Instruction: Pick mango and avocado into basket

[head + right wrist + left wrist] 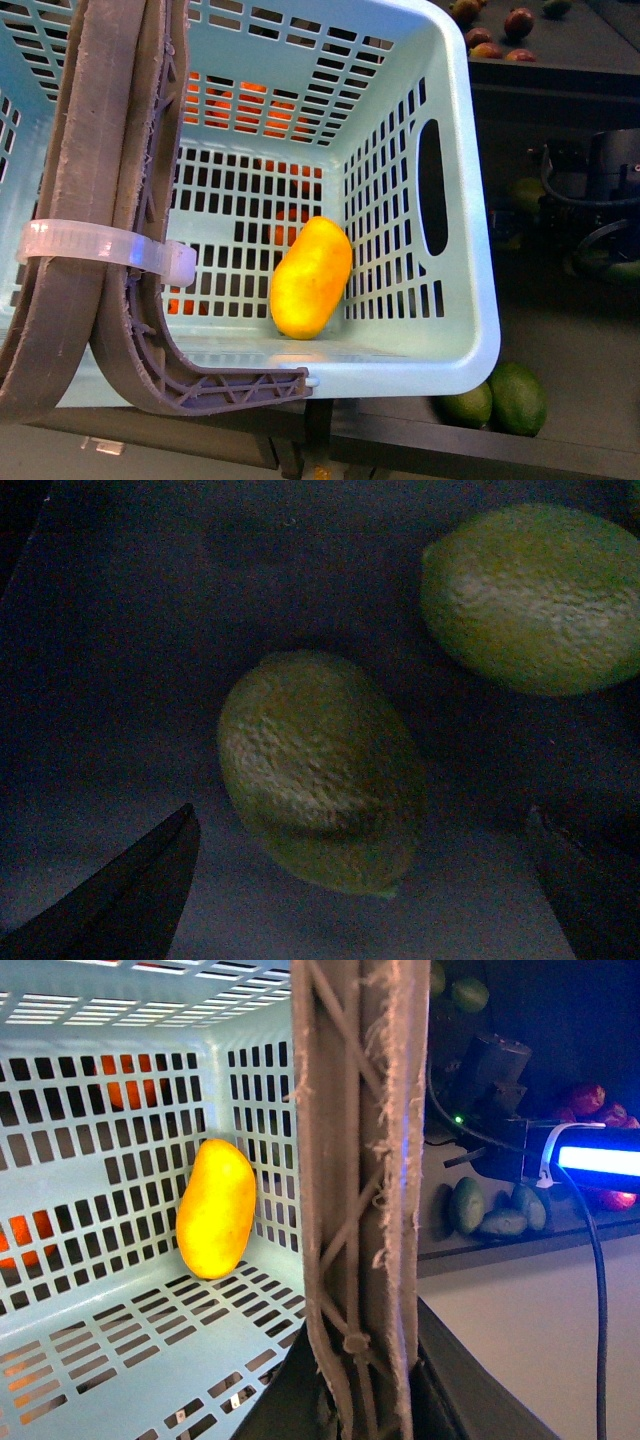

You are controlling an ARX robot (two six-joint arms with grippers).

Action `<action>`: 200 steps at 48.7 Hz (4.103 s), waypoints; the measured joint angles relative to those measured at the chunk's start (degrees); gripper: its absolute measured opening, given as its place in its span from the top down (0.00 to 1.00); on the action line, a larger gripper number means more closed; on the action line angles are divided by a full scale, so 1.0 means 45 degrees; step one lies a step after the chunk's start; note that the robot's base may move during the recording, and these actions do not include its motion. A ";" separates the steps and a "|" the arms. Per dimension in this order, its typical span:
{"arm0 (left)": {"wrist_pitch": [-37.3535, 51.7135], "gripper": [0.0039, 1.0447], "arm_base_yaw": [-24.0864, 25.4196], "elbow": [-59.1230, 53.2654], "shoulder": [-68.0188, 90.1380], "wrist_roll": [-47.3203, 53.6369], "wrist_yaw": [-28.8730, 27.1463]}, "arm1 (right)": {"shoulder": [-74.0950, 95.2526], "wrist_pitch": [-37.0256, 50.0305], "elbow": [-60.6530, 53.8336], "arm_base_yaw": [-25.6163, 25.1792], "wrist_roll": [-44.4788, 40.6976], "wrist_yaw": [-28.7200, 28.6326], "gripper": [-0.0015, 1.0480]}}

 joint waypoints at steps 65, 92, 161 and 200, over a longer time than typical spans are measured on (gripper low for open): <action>0.0000 0.91 0.0000 0.0000 0.0000 0.0000 -0.0034 | 0.3303 -0.1637 0.4779 0.0442 0.0437 0.0685 0.07; 0.0000 0.91 0.0000 0.0000 0.0000 0.0000 -0.0034 | 0.3716 -0.1987 0.5906 0.0617 0.0777 0.0850 0.07; 0.0000 0.91 0.0000 0.0000 0.0000 0.0000 -0.0034 | -0.5581 0.1452 -0.3536 -0.0364 0.3220 -0.0185 0.32; 0.0000 0.91 0.0000 0.0000 0.0000 0.0000 -0.0034 | -1.3430 -0.0330 -0.6921 0.5557 0.4201 -0.0636 0.32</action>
